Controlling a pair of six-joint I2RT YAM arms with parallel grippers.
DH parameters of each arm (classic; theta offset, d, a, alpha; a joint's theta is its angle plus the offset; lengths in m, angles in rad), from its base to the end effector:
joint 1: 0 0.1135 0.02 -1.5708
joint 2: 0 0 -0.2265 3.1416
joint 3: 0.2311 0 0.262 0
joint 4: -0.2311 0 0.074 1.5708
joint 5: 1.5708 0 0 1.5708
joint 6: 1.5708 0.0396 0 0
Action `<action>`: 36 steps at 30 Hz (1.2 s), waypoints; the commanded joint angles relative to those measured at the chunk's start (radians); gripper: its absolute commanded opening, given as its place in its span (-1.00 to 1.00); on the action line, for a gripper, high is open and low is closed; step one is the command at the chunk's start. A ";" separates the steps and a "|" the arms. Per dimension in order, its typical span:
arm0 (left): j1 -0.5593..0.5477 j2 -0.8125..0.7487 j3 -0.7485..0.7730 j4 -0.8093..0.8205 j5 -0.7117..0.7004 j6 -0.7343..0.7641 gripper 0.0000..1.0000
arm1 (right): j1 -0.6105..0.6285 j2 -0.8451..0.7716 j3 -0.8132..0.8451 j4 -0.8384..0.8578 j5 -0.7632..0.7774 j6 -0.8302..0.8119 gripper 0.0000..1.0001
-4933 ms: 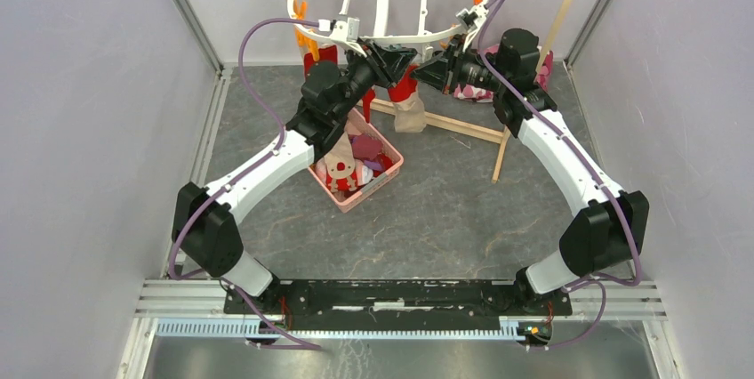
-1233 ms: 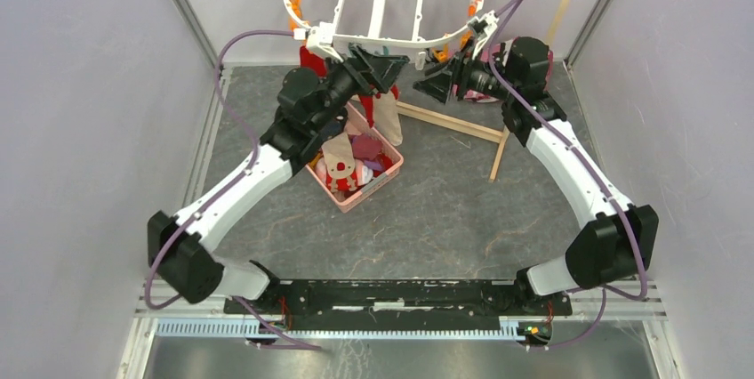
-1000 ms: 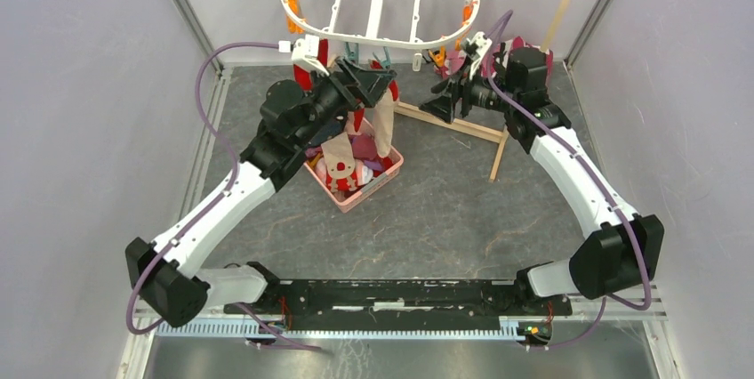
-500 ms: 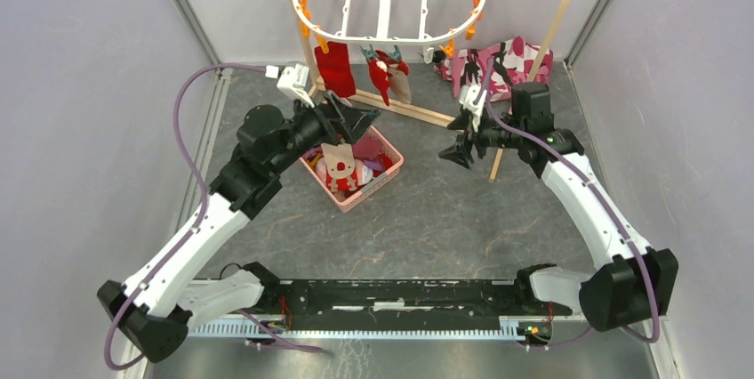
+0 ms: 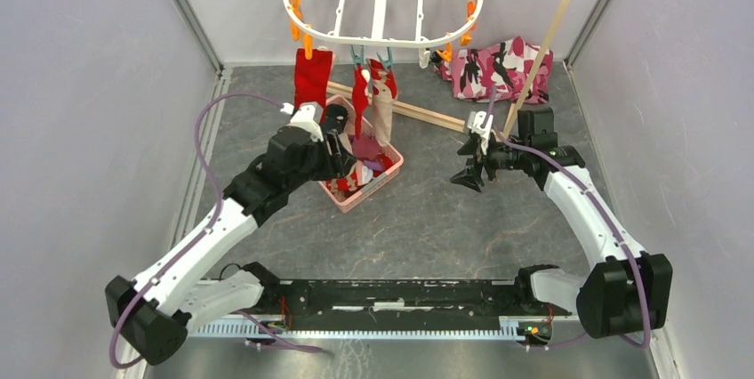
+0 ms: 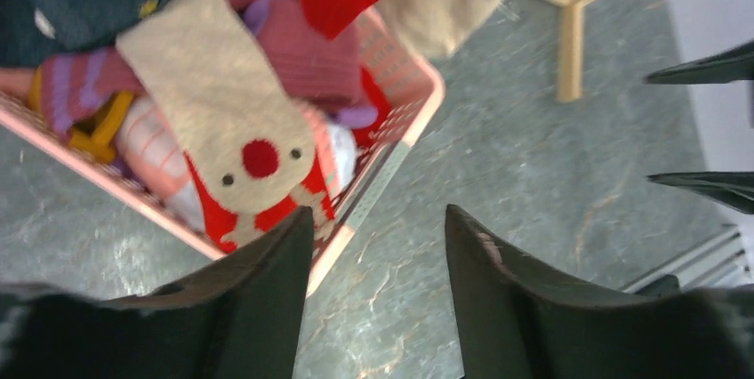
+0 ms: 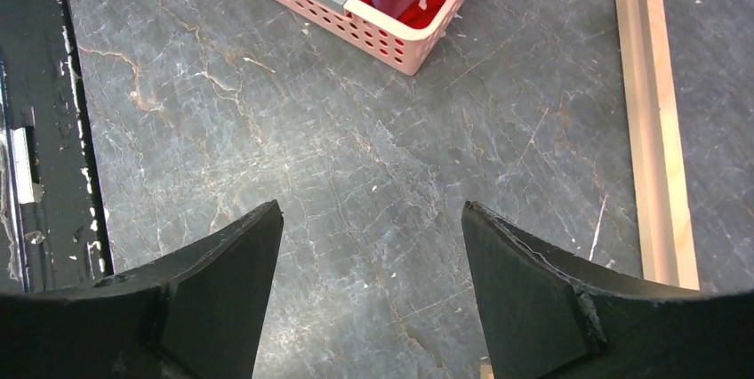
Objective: Clip the socks to the hanger
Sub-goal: Pick up the sock from the bin.
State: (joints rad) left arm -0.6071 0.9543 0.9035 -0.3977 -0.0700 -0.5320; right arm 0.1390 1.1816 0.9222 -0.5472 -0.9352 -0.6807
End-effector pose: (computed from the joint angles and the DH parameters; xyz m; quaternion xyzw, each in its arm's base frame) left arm 0.2061 -0.1398 0.2961 0.0132 0.8462 -0.2618 0.4639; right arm 0.2565 0.0681 0.2453 -0.4842 0.6927 0.3139 0.4326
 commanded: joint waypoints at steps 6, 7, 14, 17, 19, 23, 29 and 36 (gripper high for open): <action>0.076 0.135 -0.029 -0.068 -0.073 0.037 0.06 | -0.034 -0.002 -0.041 0.084 -0.037 0.048 0.62; 0.121 0.147 -0.046 -0.038 -0.043 0.031 0.10 | -0.036 0.000 -0.043 0.085 -0.038 0.050 0.62; 0.290 0.285 -0.066 0.099 0.102 -0.026 0.21 | -0.042 0.013 -0.042 0.103 -0.045 0.065 0.62; 0.300 0.332 -0.043 0.139 0.124 -0.046 0.14 | -0.044 0.016 -0.049 0.114 -0.054 0.078 0.61; 0.301 0.349 -0.036 0.158 0.141 -0.061 0.10 | -0.043 0.018 -0.050 0.122 -0.060 0.092 0.61; 0.303 0.355 -0.058 0.202 0.136 -0.105 0.00 | -0.044 0.018 -0.052 0.129 -0.067 0.101 0.60; 0.304 0.342 -0.083 0.249 0.130 -0.154 -0.28 | -0.043 0.010 -0.054 0.138 -0.079 0.117 0.60; 0.304 0.309 -0.058 0.234 0.154 -0.145 -0.92 | -0.043 0.006 -0.057 0.140 -0.080 0.120 0.59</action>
State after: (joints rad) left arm -0.3088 1.3048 0.8215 -0.1978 0.0555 -0.6575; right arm 0.1017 1.1954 0.8703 -0.4335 -0.9874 -0.5709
